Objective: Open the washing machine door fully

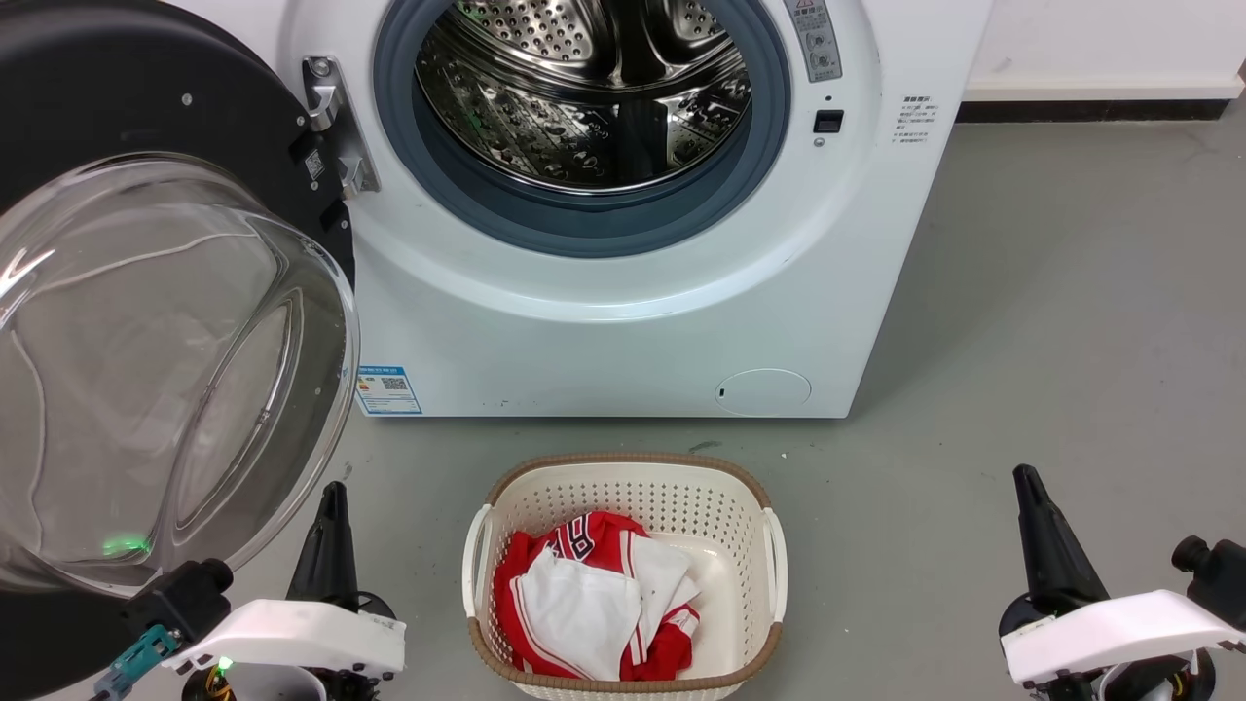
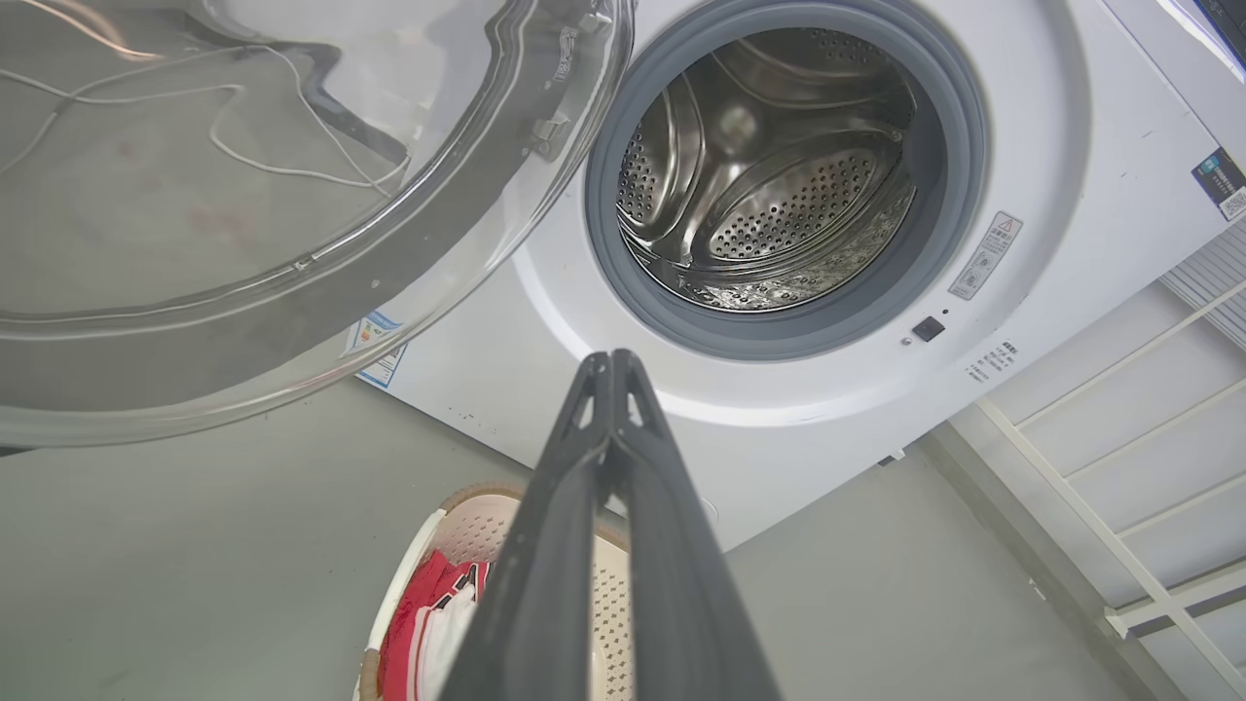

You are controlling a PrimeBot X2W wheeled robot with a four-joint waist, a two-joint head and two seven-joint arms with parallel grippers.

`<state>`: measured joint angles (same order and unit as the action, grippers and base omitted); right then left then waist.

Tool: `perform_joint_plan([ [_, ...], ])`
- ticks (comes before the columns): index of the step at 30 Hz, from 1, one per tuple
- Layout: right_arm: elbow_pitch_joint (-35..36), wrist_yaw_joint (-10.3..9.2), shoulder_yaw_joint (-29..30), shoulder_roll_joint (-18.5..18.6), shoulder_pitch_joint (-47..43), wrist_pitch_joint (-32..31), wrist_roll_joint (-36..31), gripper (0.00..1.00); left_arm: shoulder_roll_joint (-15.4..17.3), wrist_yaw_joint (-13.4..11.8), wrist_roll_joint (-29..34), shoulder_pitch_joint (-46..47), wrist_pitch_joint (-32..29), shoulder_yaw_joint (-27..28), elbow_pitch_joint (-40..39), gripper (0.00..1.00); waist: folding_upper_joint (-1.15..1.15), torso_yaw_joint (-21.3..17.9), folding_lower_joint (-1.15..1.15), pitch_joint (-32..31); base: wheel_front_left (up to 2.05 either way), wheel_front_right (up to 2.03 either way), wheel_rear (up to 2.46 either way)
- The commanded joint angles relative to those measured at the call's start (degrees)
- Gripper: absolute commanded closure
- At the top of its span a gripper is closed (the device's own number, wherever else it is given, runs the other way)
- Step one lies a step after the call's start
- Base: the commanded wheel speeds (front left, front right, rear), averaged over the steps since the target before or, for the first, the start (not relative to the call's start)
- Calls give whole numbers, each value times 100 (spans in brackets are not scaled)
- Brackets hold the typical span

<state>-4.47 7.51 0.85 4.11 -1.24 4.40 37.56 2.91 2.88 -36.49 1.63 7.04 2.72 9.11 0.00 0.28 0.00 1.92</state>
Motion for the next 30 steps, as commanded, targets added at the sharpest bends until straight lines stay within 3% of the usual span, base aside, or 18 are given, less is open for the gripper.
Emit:
perform_joint_plan([
  [1,17,-1,5,54,157,-28,241,100,11,33,-224,176,-44,36,-45,100,0,0,0,-3,0,0,0],
  [30,-368,-1,95,91,406,-350,2488,100,6,219,-2401,306,-585,182,170,100,0,-9,0,-56,0,0,0],
])
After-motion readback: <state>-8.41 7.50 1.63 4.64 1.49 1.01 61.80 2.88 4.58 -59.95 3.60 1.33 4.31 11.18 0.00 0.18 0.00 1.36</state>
